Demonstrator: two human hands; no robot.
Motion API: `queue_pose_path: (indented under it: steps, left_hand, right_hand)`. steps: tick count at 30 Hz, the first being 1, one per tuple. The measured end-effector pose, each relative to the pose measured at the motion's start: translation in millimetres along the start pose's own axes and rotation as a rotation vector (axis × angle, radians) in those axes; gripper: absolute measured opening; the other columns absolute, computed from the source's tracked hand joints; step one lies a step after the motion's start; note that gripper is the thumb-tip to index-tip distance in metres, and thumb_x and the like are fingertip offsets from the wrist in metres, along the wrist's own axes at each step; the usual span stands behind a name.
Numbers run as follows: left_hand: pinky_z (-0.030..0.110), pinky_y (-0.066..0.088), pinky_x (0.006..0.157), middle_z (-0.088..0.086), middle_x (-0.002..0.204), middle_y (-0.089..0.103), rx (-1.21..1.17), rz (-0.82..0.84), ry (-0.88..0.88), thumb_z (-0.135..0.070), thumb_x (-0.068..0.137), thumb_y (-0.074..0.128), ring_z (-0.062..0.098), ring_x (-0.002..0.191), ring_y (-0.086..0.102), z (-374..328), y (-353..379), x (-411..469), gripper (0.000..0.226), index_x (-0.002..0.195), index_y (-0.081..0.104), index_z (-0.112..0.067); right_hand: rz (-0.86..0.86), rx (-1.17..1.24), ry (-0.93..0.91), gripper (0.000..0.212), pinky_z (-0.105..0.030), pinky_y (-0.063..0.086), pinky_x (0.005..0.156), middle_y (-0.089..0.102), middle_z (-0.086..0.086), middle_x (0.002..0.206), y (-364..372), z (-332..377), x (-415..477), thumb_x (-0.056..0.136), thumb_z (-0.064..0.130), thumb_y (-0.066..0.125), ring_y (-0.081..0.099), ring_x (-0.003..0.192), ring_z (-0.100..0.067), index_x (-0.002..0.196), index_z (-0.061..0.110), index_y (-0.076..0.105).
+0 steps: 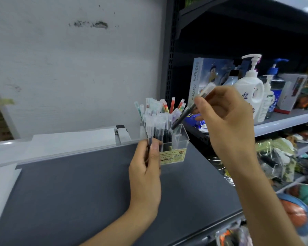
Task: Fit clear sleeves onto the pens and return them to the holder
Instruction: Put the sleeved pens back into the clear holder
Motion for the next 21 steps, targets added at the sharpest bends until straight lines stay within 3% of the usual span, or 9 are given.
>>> queue_pose_path:
  steps: [6, 13, 17, 21]
  left_hand:
    - [0.021, 0.033, 0.054, -0.018, 0.063, 0.051, 0.028, -0.013, 0.018, -0.04, 0.107, 0.05, 0.004, 0.053, 0.04, 1, 0, 0, 0.024, 0.092, 0.065, -0.029]
    - [0.025, 0.034, 0.057, -0.02, 0.061, 0.051, 0.026, -0.043, 0.015, -0.04, 0.109, 0.051, 0.003, 0.055, 0.044, 3, 1, 2, 0.024, 0.093, 0.065, -0.029]
    - [0.03, 0.035, 0.06, -0.019, 0.066, 0.051, -0.002, -0.072, 0.004, -0.047, 0.104, 0.047, 0.005, 0.061, 0.043, 6, 0, 3, 0.027, 0.099, 0.067, -0.029]
    - [0.035, 0.032, 0.059, -0.017, 0.071, 0.049, -0.008, -0.07, 0.005, -0.047, 0.104, 0.04, 0.011, 0.063, 0.039, 7, -1, 3, 0.031, 0.102, 0.067, -0.03]
  right_hand:
    - [0.086, -0.118, 0.089, 0.011, -0.042, 0.063, 0.079, 0.075, 0.002, 0.088, 20, -30, -2, 0.097, 0.023, 0.075, 0.075, 0.082, -0.017, 0.102, 0.016, 0.068]
    - [0.176, -0.223, 0.107, 0.012, -0.039, 0.061, 0.079, 0.075, 0.009, 0.082, 45, -45, -7, 0.089, 0.021, 0.083, 0.072, 0.077, -0.007, 0.096, 0.019, 0.073]
    - [0.199, -0.337, 0.145, 0.016, -0.042, 0.057, 0.082, 0.075, 0.009, 0.082, 52, -53, -10, 0.084, 0.024, 0.086, 0.071, 0.08, -0.011, 0.092, 0.022, 0.072]
    - [0.204, -0.399, 0.182, 0.016, -0.033, 0.058, 0.078, 0.074, 0.012, 0.077, 51, -59, -9, 0.082, 0.024, 0.088, 0.069, 0.076, -0.002, 0.088, 0.024, 0.074]
Point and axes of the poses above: each hand's wrist, its own x-axis towards the middle knuckle, its own y-axis out of the palm, z = x × y, the point moved 2 cm from there along x, towards the middle knuckle
